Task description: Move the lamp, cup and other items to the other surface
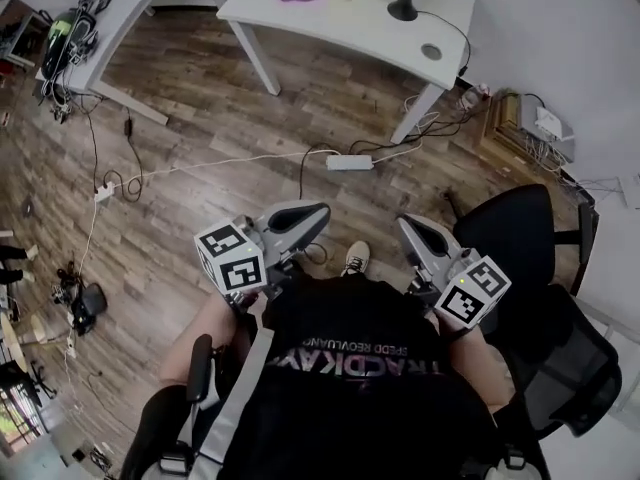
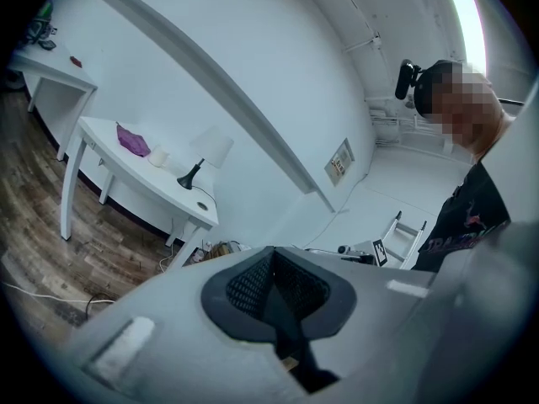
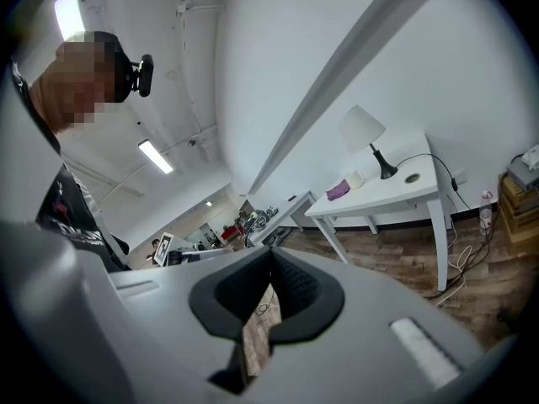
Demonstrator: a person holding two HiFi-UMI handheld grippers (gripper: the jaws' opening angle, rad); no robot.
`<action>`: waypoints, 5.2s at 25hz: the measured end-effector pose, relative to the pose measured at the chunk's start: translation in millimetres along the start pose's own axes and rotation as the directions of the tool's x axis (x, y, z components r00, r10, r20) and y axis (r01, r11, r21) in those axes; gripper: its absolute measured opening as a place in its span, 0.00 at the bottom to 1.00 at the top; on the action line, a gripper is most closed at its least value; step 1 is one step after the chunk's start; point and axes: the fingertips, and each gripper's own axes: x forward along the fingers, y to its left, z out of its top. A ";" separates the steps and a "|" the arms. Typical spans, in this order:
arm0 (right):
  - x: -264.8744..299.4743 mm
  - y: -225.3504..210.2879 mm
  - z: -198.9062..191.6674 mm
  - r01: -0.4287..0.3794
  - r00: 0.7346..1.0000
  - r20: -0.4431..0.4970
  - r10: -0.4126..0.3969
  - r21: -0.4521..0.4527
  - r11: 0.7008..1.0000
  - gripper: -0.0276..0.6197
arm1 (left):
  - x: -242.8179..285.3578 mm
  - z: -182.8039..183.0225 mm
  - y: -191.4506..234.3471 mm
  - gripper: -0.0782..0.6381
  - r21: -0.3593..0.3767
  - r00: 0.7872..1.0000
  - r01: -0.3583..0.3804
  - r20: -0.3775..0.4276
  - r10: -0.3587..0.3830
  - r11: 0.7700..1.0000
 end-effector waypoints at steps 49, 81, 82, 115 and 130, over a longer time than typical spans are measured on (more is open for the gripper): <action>236.0 -237.4 151.0 0.515 0.857 0.141 -0.496 -0.192 0.835 0.22 | -38.7 147.6 220.0 0.11 -0.089 0.990 -0.115 0.070 0.121 0.989; 385.1 -499.9 264.3 0.507 0.853 0.125 -0.507 -0.429 0.748 0.29 | 52.5 109.9 231.7 0.11 -0.303 0.922 -0.370 -0.003 0.388 0.878; 385.5 -499.7 263.9 0.506 0.853 0.124 -0.506 -0.432 0.747 0.28 | 54.3 109.2 232.5 0.11 -0.306 0.923 -0.367 -0.004 0.384 0.878; 237.0 -398.7 297.0 0.712 0.702 0.336 -0.628 -0.338 0.616 0.28 | 6.7 130.8 222.5 0.11 -0.200 0.984 -0.166 0.023 0.174 0.966; 62.9 -296.7 256.2 0.882 0.469 0.454 -0.758 -0.197 0.427 0.28 | -25.8 117.3 184.6 0.11 -0.103 0.992 0.104 -0.054 -0.110 0.989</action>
